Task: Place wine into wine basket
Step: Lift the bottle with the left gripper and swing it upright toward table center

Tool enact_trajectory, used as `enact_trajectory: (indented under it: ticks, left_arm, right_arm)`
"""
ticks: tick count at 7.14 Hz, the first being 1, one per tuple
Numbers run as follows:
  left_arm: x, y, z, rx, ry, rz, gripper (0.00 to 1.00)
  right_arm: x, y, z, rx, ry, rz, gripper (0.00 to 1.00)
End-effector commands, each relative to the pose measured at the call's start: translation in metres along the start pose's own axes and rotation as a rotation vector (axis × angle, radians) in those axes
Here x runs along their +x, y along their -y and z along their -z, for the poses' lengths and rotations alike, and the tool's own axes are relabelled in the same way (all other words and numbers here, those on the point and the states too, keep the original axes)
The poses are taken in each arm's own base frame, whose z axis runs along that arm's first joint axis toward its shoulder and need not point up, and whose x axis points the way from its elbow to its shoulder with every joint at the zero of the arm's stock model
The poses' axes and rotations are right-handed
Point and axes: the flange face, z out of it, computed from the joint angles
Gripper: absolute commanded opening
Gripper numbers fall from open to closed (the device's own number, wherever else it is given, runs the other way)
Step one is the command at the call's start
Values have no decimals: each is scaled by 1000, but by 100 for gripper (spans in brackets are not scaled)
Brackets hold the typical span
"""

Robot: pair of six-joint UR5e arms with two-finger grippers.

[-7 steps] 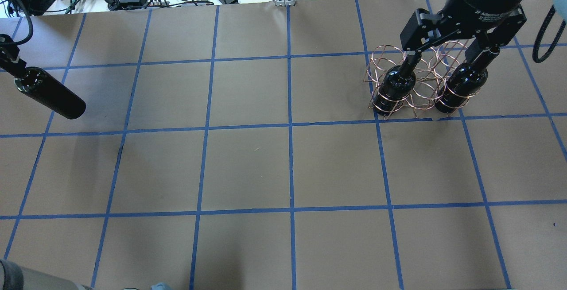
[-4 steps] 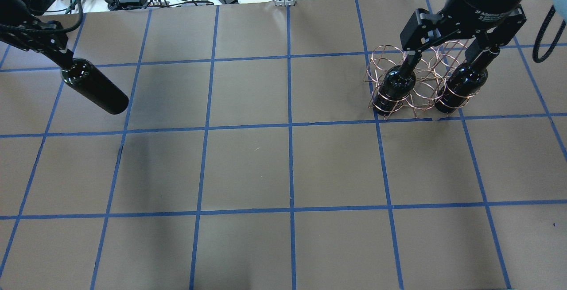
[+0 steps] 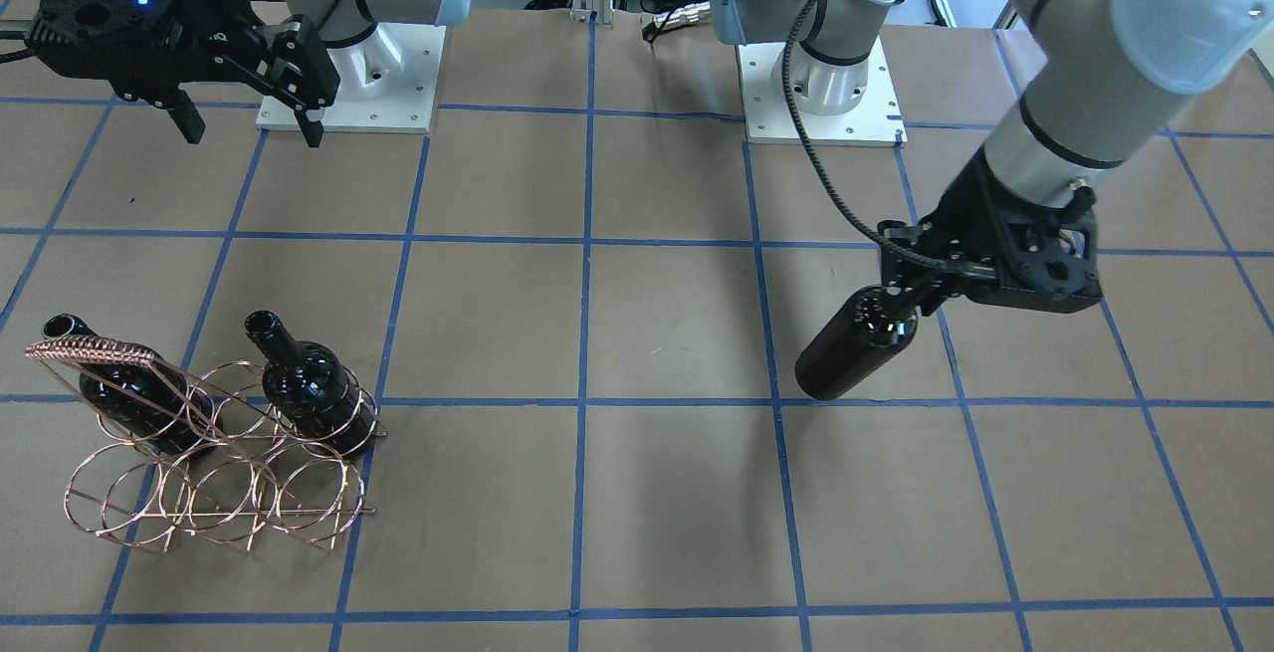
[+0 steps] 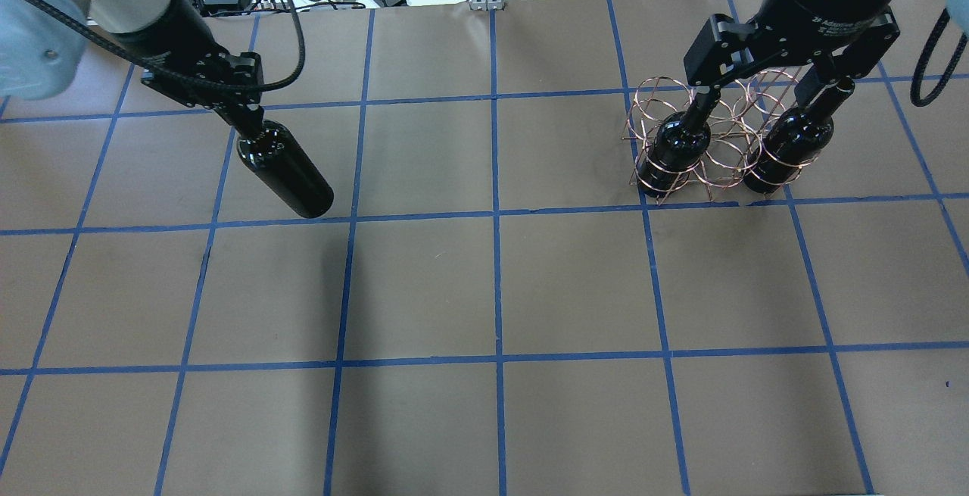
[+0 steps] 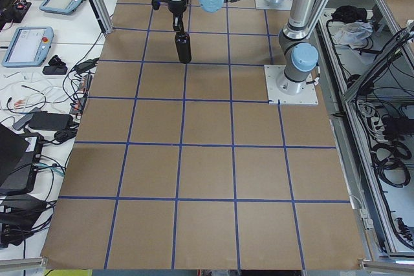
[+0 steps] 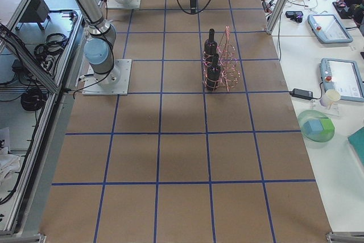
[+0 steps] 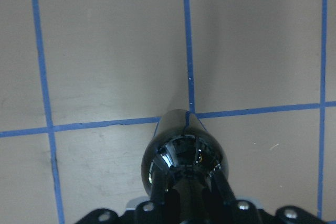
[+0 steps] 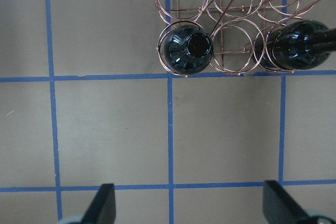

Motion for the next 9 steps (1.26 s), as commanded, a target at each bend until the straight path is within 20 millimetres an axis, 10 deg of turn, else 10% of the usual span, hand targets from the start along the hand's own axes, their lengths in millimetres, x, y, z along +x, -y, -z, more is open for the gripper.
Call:
enact_trajectory:
  ticks: [1,6,9]
  left_arm:
    - [69,-30,-24,-48,-2,-8,0]
    - [114,-64,-64,-56,22,-71,0]
    - [151,-87,-51,-26,47,-113,0]
  right_arm:
    - [0,0,0,1,0,0,100]
    - [0,0,-1,-1,0,0,100]
    - [0,0,-1,-2,0,0,100]
